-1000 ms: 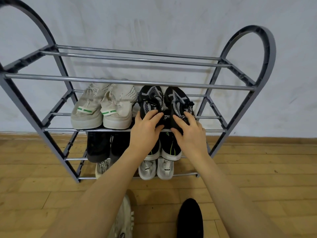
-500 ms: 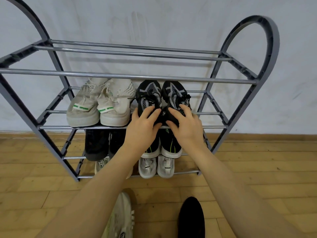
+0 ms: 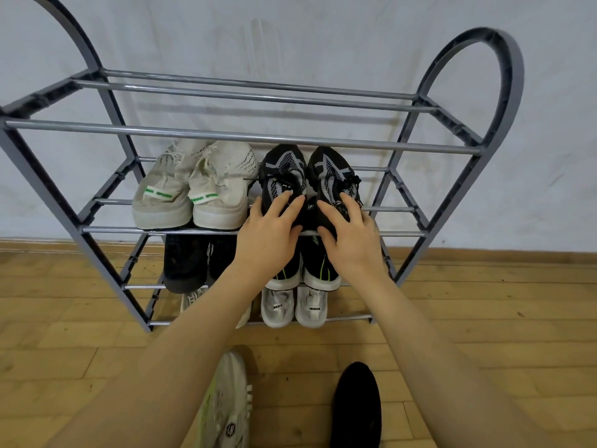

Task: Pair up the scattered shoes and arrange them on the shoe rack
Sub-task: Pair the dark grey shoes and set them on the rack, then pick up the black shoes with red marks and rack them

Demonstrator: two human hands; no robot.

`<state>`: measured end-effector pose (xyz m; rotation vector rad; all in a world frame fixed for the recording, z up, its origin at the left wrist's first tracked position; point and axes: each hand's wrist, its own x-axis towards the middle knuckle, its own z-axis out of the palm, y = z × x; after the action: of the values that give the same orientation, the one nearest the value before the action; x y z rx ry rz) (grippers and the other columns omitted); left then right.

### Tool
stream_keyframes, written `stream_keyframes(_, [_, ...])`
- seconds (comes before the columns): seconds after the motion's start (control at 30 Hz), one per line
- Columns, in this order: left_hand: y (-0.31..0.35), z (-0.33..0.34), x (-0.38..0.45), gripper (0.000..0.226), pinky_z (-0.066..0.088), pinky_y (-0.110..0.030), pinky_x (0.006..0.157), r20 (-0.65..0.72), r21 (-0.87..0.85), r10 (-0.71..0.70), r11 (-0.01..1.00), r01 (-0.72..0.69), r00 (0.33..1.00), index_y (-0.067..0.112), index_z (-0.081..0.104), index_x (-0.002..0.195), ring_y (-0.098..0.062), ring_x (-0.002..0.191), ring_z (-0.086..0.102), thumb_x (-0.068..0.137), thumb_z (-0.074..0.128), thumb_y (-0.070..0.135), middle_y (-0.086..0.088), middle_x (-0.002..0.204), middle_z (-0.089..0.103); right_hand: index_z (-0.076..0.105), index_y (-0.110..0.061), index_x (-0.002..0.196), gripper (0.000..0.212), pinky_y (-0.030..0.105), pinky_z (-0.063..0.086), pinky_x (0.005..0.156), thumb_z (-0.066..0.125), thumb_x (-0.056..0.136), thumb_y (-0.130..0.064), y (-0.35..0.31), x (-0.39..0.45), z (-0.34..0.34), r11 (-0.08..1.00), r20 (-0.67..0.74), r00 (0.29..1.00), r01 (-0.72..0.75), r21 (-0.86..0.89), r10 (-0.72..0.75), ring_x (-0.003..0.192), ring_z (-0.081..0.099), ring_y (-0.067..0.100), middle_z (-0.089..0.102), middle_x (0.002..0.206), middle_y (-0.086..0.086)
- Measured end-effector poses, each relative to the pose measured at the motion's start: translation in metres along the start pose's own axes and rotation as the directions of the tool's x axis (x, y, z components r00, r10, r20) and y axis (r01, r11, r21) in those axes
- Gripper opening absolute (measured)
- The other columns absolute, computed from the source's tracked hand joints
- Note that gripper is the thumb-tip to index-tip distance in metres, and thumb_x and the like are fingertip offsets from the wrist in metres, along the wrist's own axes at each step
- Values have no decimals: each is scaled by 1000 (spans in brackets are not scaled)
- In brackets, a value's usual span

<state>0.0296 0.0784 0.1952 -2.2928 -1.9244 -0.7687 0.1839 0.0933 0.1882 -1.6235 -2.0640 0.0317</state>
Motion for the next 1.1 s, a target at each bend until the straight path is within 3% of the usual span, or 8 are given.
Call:
stream_keyframes(0.17, [2,-3,-16,50,47,-57,86,-92,78,49,996,-42,995,13,46,136,-50,117,46,88,57,23,-15,138,48,34,-36,141,48,54,31,106,47,95,-32,4,-12,-4,998,-3,999,45,45,-45,135,24,42,15,156,4])
stream_keyframes(0.27, [13,-3,-31,47,45,-53,90,-142,65,70,996,-61,987,9,50,131,-46,118,48,89,44,28,-16,133,52,40,-31,139,45,51,33,105,47,95,-31,10,-29,-9,994,-54,998,40,98,-35,133,31,37,24,153,6])
stream_keyframes(0.43, [41,13,-60,43,43,-51,92,-127,-43,76,996,-82,989,6,52,128,-40,120,47,88,51,23,-15,129,55,53,-19,129,39,49,44,94,43,94,-33,41,-71,-17,985,-107,994,3,171,16,120,48,30,47,137,8])
stream_keyframes(0.67, [92,84,-118,40,44,-50,92,82,-181,185,969,-168,979,6,55,124,-37,114,51,90,45,23,-13,124,58,60,-15,121,41,44,49,84,41,92,-37,116,-168,-9,973,-88,982,-150,177,167,103,58,29,60,117,7])
stream_keyframes(0.87, [150,160,-174,39,48,-48,85,261,-318,306,923,-218,915,6,57,121,-36,105,55,87,46,23,-14,119,60,54,-19,128,37,45,48,86,44,96,-34,176,-277,4,912,40,920,-393,116,391,109,56,29,54,128,6])
stream_keyframes(0.93, [163,179,-188,44,45,-49,88,364,-374,316,911,-173,876,7,55,124,-35,110,53,88,42,27,-13,123,58,54,-18,129,36,44,48,86,45,96,-32,184,-306,7,888,51,892,-452,80,450,108,56,28,55,128,6])
stream_keyframes(1.03, [219,215,-209,44,41,-48,93,468,-455,441,863,-219,766,9,51,129,-34,114,50,92,39,29,-12,126,56,55,-16,128,36,46,47,86,45,96,-30,224,-372,2,802,28,803,-596,42,595,106,55,29,56,126,6])
stream_keyframes(1.1, [235,229,-221,41,37,-44,98,494,-494,465,845,-203,735,12,49,132,-33,116,46,95,40,27,-10,129,53,53,-17,130,37,46,44,91,43,97,-31,231,-397,2,751,59,752,-659,31,657,110,53,28,54,128,4])
